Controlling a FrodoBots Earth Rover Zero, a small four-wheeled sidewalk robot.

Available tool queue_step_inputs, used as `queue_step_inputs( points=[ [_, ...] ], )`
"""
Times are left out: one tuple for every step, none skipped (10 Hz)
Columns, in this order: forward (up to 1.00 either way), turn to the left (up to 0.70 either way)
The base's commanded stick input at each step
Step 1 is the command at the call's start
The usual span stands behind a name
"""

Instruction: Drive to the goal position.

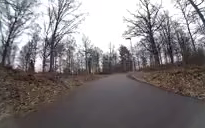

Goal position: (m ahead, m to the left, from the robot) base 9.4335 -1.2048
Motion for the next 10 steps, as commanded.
queue_step_inputs(
  points=[
    [1.00,0.00],
    [1.00,0.00],
    [1.00,0.00],
    [1.00,0.00],
    [1.00,0.00],
    [1.00,0.00],
    [1.00,0.00],
    [1.00,0.00],
    [1.00,0.00],
    [1.00,0.00]
  ],
)
